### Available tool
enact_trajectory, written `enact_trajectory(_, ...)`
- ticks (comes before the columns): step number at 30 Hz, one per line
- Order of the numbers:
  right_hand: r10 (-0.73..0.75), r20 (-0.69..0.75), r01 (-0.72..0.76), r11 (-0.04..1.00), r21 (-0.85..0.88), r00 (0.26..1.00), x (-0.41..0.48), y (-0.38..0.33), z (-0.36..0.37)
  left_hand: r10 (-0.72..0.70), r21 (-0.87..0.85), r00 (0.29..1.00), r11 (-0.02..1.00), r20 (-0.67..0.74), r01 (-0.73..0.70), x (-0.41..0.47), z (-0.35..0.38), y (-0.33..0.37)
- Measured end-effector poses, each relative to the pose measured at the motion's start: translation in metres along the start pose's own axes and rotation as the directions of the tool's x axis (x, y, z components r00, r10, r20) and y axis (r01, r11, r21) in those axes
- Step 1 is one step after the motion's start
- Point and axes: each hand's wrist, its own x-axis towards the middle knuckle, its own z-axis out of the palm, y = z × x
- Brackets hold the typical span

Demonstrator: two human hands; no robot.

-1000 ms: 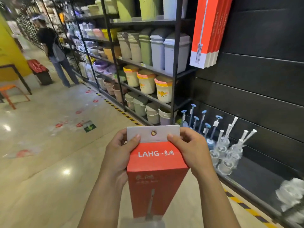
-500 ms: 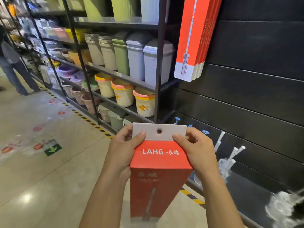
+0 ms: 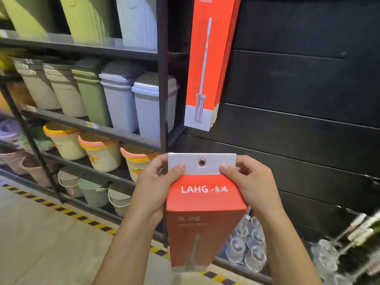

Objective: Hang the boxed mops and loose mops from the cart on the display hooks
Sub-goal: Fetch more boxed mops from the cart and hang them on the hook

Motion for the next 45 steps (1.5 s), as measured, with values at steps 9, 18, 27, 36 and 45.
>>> enact_trajectory(9,-0.096,-0.013,0.097,0.995,0.025,0.995,0.143,-0.006,0.0,0.184,0.231,0.973,0.949,0.138,-0.212,0.148,0.036,0.052)
enact_trajectory(18,-0.223,0.029,0.222,0.974,0.032,0.974,0.277,-0.03,0.012,0.362,0.257,0.924,0.887,0.124,-0.382,0.257,0.064,0.108)
enact_trajectory(27,-0.319,-0.08,0.321,0.947,0.019,0.944,0.367,-0.076,0.03,0.479,0.263,0.843,0.804,0.245,-0.533,0.356,0.078,0.175)
enact_trajectory(36,-0.435,-0.232,0.425,0.9,-0.095,0.87,0.418,-0.147,0.035,0.553,0.101,0.725,0.763,0.411,-0.639,0.423,0.1,0.256)
enact_trajectory(45,-0.481,-0.306,0.431,0.876,-0.217,0.822,0.449,-0.202,0.027,0.625,0.006,0.633,0.709,0.457,-0.705,0.455,0.122,0.313)
